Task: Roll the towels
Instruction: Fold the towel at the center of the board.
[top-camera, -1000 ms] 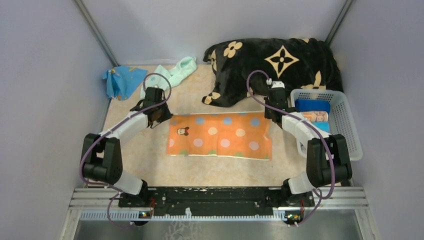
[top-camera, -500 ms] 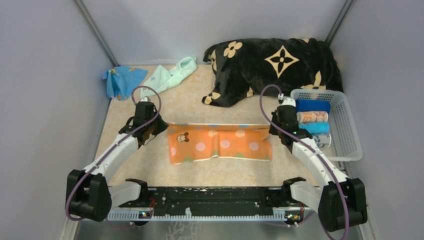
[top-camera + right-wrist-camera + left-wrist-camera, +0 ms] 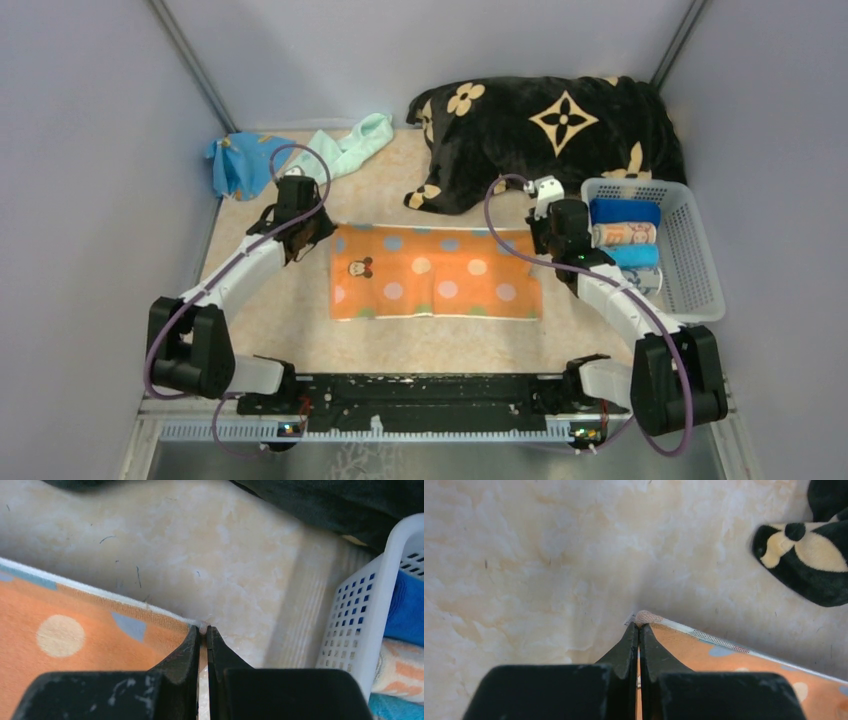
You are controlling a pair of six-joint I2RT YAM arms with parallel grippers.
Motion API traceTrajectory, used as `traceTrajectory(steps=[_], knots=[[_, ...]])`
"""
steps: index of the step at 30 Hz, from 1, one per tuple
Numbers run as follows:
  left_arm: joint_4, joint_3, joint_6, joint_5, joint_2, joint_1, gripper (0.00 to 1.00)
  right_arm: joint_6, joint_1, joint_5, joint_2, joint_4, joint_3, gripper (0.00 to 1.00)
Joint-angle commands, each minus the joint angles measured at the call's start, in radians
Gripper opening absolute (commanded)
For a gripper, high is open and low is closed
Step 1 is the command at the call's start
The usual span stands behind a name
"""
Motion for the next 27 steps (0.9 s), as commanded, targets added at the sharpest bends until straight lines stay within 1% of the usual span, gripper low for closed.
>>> traceTrajectory(steps=[1,7,10,14,16,18,20,22,25,27], knots=[[0.002,0.077,0.073,-0.082,0.019,0.011,0.0,-0.17,-0.011,-0.04,0.009,0.057,0.06,0.03],[0.034,0.09,0.137,-0.121,0.009,0.013,0.01,-0.315,-0.011,-0.113,-0.014,0.127,0.033,0.03],[0.038,0.08,0.141,-0.124,0.015,0.014,0.01,-0.385,-0.011,-0.168,0.02,0.094,0.05,0.03],[0.007,0.058,0.098,-0.092,0.016,0.014,0.01,-0.445,-0.006,-0.21,0.036,0.042,0.063,0.02],[-0.009,0.034,0.077,-0.104,0.009,0.014,0.0,-0.472,-0.003,-0.22,0.023,0.042,0.047,0.02],[-0.022,0.006,0.065,-0.118,-0.005,0.014,0.0,-0.544,0.009,-0.23,0.013,0.028,0.036,0.02],[-0.029,-0.02,0.046,-0.122,-0.025,0.014,0.0,-0.606,0.022,-0.208,0.011,-0.007,0.044,0.02],[-0.023,-0.045,0.039,-0.114,-0.049,0.015,0.0,-0.659,0.03,-0.189,-0.004,-0.037,0.042,0.02],[-0.017,-0.072,0.035,-0.099,-0.083,0.015,0.0,-0.716,0.036,-0.2,-0.06,-0.04,0.006,0.02],[-0.026,-0.087,0.024,-0.092,-0.112,0.015,0.0,-0.761,0.046,-0.22,-0.099,-0.072,-0.018,0.02]])
